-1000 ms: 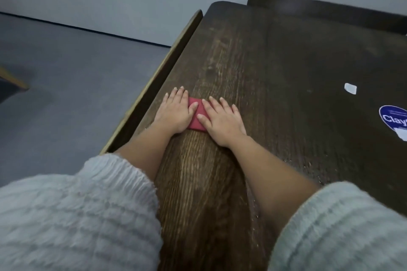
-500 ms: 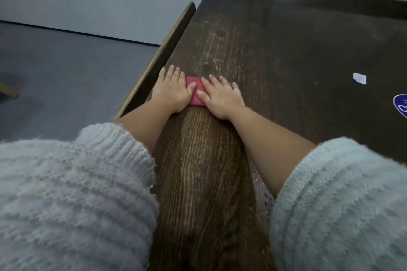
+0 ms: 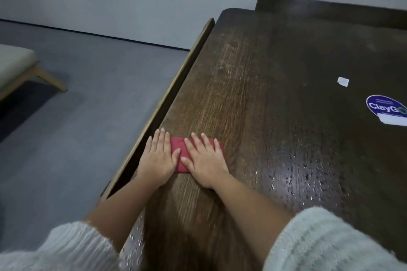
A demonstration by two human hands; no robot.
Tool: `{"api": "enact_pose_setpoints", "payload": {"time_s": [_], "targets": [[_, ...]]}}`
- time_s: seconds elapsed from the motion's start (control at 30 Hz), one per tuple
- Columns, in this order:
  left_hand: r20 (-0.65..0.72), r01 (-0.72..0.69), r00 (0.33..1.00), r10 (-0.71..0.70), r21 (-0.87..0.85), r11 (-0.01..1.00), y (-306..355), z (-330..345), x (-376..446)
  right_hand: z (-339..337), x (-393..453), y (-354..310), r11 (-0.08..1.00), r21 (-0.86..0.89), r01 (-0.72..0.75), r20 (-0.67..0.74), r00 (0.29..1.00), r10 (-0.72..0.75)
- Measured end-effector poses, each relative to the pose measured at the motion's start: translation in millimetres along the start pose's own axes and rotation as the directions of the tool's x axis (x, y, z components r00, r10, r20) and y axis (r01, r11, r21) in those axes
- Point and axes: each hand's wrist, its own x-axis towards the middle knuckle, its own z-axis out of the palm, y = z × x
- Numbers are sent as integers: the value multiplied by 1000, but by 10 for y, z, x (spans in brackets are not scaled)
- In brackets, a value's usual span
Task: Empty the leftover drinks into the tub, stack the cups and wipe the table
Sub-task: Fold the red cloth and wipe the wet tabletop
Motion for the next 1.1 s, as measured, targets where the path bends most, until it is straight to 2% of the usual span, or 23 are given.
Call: {"api": "enact_pose_setpoints", "payload": {"time_s": [0.07, 0.13, 0.33, 0.47, 0.6, 0.87, 1.1], "targets": [[47, 51, 998, -48, -50, 997, -36, 51, -391, 105, -291, -158, 1000, 11, 25, 9, 1000, -25], [-6, 65, 998, -66, -95, 993, 13, 107, -806, 194, -628, -298, 998, 27, 51, 28, 998, -51], [-1, 160, 987, -162, -170, 972, 372, 186, -1873, 447, -1622, -478, 991, 94, 95, 19, 995, -97], [16, 188, 982, -189, -191, 963, 779, 197, -2377, 564, -2252, -384, 990, 104, 96, 19, 995, -99], [44, 139, 990, -134, -193, 971, 1405, 157, -2692, 641, -2887, -14, 991, 113, 74, 14, 997, -76], [58, 13, 998, 3, -268, 963, 2304, 141, -2314, 490, -3206, 828, 990, 116, -74, 0, 997, 74], [-19, -88, 996, 86, -257, 962, 2804, 69, -1044, 177, -2461, 1751, 973, 95, -209, -25, 977, 213]]}}
